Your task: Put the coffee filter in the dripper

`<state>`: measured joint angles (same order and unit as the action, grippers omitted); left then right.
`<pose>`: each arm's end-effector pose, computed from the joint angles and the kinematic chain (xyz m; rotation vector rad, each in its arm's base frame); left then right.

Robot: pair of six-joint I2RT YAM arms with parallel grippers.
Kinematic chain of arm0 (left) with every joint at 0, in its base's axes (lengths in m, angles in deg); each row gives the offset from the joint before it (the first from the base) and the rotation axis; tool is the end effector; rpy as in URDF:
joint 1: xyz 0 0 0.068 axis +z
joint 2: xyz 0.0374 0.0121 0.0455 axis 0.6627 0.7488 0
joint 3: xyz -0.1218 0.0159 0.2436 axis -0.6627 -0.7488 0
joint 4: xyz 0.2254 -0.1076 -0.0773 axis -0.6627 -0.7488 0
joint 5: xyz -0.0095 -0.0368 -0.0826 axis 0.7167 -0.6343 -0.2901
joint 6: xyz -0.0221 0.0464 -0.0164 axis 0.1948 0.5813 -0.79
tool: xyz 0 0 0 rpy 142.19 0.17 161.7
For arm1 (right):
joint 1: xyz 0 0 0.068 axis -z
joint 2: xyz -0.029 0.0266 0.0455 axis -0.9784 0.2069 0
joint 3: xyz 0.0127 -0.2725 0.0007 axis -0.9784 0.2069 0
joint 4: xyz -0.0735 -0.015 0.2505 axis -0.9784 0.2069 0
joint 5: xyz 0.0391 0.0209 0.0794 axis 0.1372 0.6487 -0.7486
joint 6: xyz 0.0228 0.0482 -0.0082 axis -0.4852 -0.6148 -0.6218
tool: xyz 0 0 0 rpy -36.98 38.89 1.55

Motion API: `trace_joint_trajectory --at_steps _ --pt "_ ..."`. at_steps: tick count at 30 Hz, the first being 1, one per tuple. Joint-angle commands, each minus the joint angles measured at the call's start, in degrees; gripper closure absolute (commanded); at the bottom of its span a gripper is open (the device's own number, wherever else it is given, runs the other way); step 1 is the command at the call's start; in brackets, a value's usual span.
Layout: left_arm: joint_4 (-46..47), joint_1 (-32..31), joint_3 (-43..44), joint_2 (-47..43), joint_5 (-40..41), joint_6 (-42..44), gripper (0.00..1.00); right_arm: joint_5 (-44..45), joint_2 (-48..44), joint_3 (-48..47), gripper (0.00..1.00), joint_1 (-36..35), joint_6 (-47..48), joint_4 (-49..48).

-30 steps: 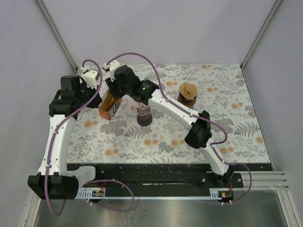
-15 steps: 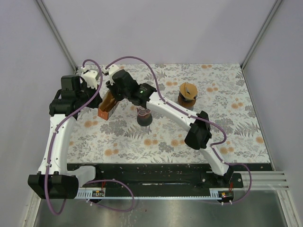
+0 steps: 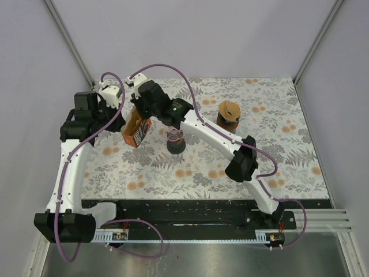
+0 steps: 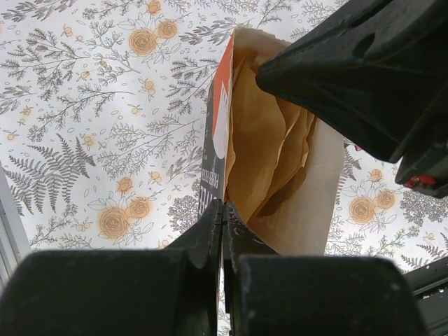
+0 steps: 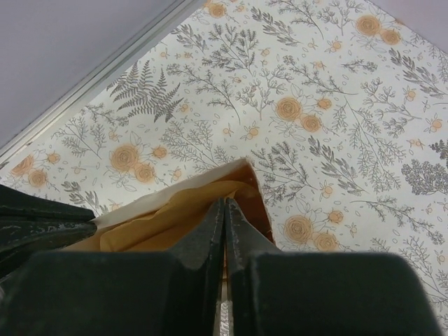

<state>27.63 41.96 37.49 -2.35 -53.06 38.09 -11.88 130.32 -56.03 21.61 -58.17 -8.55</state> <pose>0.2256 -0.0097 0.3788 0.3493 2.2019 -0.2728 0.2940 0.4338 0.3661 -0.8028 1.8630 0.5343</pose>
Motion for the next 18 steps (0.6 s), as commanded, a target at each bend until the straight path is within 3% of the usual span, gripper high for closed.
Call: trace_joint_trajectory --at_steps 1,4,8,18 --pt "3.2 -0.2 0.7 -0.5 -1.6 -0.5 1.0 1.0 -1.6 -0.6 0.9 0.8 -1.2 -0.2" --pt "3.2 -0.2 0.9 -0.4 -1.6 -0.5 1.0 1.0 -1.5 0.3 0.78 0.8 -2.0 0.1" --pt "3.2 -0.2 0.7 -0.3 -1.7 -0.5 1.0 0.8 -1.1 0.9 0.71 0.8 -2.4 0.1" --pt "4.0 -0.1 0.5 -0.6 -2.6 -0.8 1.0 -1.5 2.1 -1.3 0.63 0.8 -3.8 1.5"
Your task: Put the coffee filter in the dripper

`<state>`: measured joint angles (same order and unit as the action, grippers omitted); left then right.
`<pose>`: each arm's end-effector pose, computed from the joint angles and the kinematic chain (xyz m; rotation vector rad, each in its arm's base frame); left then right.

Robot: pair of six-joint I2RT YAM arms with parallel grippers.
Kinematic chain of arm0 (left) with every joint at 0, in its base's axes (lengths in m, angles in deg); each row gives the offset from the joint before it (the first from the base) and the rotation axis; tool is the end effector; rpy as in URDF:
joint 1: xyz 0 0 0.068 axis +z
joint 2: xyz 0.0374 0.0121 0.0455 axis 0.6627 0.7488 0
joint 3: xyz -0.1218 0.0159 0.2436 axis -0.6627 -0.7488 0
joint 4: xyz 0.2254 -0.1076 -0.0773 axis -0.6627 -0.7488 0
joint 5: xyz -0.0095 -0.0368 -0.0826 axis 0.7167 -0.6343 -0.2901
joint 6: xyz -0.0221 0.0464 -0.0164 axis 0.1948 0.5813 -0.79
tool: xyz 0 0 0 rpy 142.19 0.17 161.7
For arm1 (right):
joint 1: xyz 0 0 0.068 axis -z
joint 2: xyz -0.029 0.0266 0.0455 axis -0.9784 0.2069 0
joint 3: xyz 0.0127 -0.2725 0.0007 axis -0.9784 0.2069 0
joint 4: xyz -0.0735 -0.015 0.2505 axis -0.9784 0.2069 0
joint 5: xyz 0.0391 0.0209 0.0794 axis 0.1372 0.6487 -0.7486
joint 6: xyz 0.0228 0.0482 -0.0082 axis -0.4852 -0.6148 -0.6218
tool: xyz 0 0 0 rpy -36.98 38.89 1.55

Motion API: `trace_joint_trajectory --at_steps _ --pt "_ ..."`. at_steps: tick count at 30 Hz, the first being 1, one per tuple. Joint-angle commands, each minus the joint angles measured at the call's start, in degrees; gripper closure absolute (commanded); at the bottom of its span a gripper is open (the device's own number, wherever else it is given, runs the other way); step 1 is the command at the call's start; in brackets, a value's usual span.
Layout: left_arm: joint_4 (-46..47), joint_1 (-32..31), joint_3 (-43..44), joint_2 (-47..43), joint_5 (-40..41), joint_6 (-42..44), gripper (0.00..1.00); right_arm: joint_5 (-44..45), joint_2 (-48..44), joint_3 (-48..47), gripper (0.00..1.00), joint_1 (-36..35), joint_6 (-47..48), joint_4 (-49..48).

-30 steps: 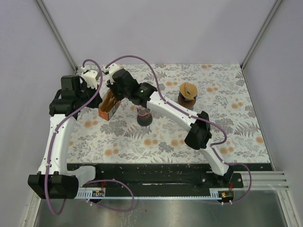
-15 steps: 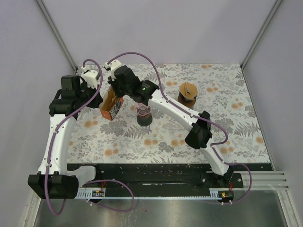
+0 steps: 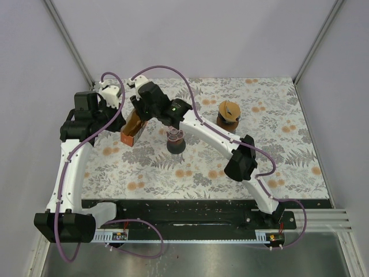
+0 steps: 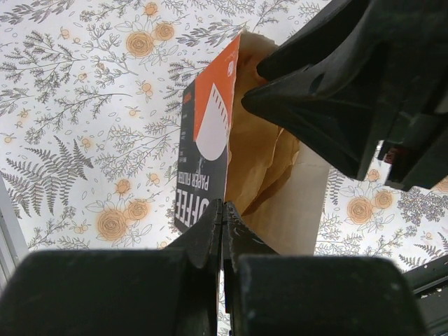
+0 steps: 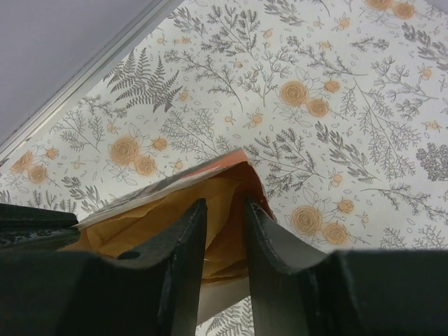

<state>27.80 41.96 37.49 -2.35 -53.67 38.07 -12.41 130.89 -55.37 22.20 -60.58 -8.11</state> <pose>0.2257 -0.0100 0.3791 0.3545 2.1966 -0.2841 0.2997 0.4332 0.3565 -0.7746 1.9108 0.5488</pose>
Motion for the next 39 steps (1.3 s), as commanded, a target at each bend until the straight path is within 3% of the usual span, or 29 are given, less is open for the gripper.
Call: trace_joint_trajectory --at_steps 1,5,11,16,30,39 --pt "4.0 -0.1 0.5 -0.5 -2.3 -0.9 1.0 -1.8 1.7 -2.1 0.63 0.2 -1.8 1.0" --pt "4.6 -0.2 0.6 -0.4 -2.7 -1.5 1.0 -3.5 2.6 -2.6 0.64 0.2 -3.0 1.2" --pt "4.5 -0.1 -0.5 -0.4 -2.4 -0.9 1.0 -1.9 2.1 -2.7 0.91 0.2 -2.2 1.1" --pt "4.7 -0.1 -3.1 0.1 -0.6 1.1 1.0 -1.9 0.4 -2.8 1.0 0.2 -1.7 1.0" --pt "9.8 -0.2 -10.3 0.5 7.3 4.5 1.0 -10.8 -3.9 1.2 1.0 2.2 -6.9 -2.4" --pt "17.1 1.5 -14.5 1.2 6.0 4.2 1.0 -12.7 -11.8 8.6 1.0 3.2 -8.4 -7.5"
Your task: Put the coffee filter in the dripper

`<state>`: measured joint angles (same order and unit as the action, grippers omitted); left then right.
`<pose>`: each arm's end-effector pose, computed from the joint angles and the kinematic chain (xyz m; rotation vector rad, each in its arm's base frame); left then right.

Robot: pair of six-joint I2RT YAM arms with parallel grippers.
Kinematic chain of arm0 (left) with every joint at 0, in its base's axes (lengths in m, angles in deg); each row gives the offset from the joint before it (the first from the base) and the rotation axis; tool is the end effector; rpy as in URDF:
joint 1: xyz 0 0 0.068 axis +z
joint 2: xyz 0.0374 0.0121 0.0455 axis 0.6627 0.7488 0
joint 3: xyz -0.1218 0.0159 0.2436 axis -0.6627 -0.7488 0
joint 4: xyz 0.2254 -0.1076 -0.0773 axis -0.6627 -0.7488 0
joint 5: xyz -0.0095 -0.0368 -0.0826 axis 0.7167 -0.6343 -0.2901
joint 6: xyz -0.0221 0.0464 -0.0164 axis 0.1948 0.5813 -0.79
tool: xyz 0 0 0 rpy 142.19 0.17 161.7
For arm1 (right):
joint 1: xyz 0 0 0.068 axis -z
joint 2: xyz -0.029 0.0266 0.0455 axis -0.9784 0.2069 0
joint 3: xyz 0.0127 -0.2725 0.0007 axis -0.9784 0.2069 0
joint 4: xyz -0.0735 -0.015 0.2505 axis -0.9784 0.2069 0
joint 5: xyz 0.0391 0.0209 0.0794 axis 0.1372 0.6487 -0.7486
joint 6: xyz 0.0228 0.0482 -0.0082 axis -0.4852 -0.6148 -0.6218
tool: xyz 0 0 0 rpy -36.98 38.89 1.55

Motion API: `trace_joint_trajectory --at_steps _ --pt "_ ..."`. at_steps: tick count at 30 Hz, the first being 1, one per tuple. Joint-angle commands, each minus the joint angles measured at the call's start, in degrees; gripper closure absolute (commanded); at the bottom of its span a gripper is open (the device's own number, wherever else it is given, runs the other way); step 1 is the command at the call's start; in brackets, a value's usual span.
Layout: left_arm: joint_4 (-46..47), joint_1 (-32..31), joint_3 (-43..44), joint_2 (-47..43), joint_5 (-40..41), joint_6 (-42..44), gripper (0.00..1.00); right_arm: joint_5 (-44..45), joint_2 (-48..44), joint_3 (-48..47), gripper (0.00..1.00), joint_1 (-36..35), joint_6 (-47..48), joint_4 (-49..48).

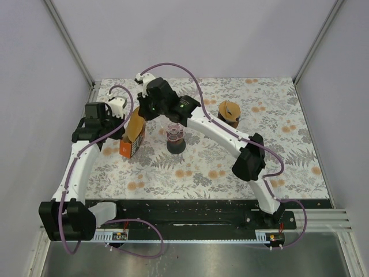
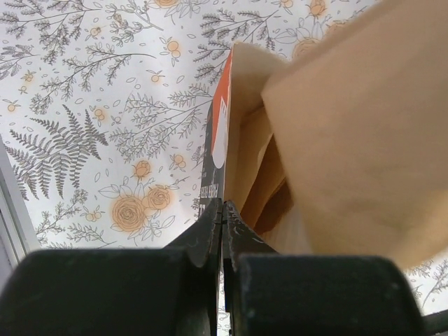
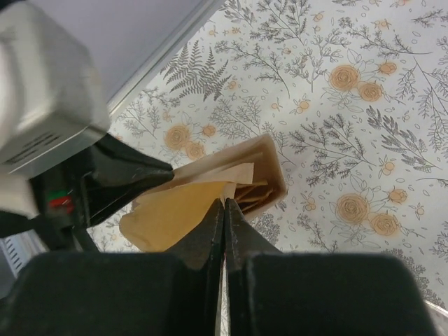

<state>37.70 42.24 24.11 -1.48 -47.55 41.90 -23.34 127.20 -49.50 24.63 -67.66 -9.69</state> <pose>0.2408 -0.0051 0.3134 0.3681 2.2812 -0.1432 0.3063 0.4160 0.3570 -0.7520 1.9874 0.7753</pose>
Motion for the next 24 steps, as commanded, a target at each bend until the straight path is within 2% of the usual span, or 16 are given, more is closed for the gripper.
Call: trace_joint_trajectory --at_steps 1,10,16,20,24 --pt "8.3 1.5 -2.1 0.6 -0.4 0.3 1.0 -1.6 -8.9 3.7 1.0 0.8 -1.3 -6.6" --pt "16.5 4.6 -6.7 1.7 -0.7 -0.7 1.0 0.1 -15.1 8.7 1.0 1.9 0.5 -6.8" --pt "24.3 6.7 -10.5 3.0 -1.1 -2.5 1.0 -1.9 -20.6 11.8 1.0 3.6 1.5 -5.0" --pt "24.7 7.0 -10.6 4.7 -2.4 -2.1 1.0 0.8 -24.2 14.4 1.0 4.3 3.0 -3.1" --pt "23.0 7.4 -9.5 6.1 -3.8 -2.0 0.82 5.1 -27.7 17.1 1.0 4.5 4.7 -2.2"
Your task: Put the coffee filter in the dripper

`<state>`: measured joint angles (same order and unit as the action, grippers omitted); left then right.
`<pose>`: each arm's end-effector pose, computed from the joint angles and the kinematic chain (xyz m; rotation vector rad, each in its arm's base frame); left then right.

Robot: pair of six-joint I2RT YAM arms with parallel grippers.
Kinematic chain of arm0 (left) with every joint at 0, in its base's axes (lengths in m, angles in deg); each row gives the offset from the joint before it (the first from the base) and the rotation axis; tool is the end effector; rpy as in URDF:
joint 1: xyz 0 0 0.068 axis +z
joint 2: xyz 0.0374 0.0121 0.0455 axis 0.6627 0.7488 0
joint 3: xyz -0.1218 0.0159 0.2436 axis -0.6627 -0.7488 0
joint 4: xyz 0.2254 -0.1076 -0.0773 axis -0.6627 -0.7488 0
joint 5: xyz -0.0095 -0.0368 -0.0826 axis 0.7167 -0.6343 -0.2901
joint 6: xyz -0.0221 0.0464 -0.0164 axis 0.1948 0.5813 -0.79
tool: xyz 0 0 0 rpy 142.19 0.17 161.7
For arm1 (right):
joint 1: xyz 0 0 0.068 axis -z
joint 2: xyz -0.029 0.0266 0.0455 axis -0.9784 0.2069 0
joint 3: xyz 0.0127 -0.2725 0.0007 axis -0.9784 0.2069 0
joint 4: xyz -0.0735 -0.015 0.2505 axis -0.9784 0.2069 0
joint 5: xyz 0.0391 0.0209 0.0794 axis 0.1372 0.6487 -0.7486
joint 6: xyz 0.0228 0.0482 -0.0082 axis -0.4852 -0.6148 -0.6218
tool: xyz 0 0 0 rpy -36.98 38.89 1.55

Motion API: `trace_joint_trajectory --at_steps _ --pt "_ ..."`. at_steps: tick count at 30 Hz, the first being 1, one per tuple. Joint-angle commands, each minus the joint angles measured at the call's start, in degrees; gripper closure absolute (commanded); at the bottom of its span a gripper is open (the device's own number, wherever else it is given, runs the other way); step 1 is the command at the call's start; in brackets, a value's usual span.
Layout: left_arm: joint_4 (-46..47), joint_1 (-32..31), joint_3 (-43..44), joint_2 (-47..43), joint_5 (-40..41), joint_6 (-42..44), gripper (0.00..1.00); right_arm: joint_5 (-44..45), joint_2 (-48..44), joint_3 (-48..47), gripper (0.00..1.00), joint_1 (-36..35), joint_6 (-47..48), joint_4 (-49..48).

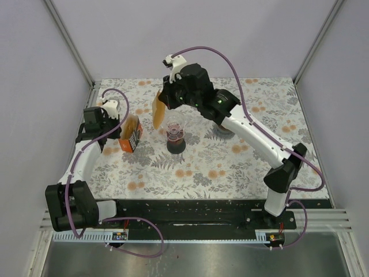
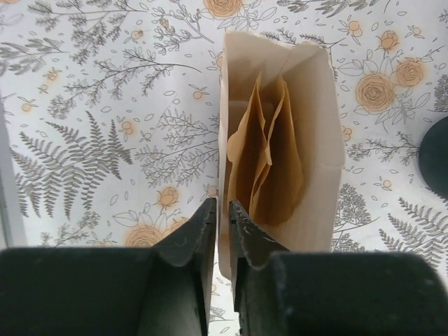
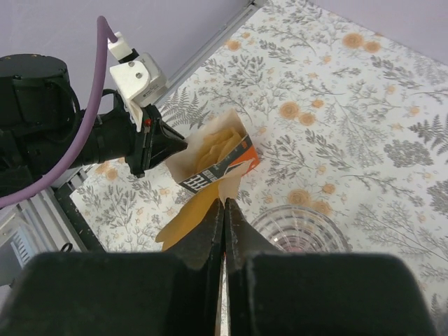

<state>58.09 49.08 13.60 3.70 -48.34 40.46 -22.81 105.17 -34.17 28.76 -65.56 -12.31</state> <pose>0.2673 0.0268 0.2601 0.2151 2.2166 -0.0884 0.2738 0.3206 0.4456 -0.6549 1.8298 0.7646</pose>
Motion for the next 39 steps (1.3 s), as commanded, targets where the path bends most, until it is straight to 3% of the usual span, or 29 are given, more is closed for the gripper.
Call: trace_joint_trajectory --at_steps 1,13,27,39 --pt "2.4 0.6 1.1 0.7 -3.5 -0.6 0.77 5.2 -6.3 2.5 1.0 0.3 2.9 0.4" --pt "-5.7 0.6 8.2 -2.5 -8.5 1.2 0.22 9.0 -8.6 5.4 1.0 0.9 4.2 0.4" --pt "-18.0 -2.0 24.4 -4.2 -16.7 1.3 0.1 10.3 -8.8 5.8 1.0 1.7 3.3 0.3" --pt "-29.2 -22.6 40.1 -3.5 -11.9 1.5 0.01 10.1 -8.5 5.9 1.0 2.6 1.8 0.3"
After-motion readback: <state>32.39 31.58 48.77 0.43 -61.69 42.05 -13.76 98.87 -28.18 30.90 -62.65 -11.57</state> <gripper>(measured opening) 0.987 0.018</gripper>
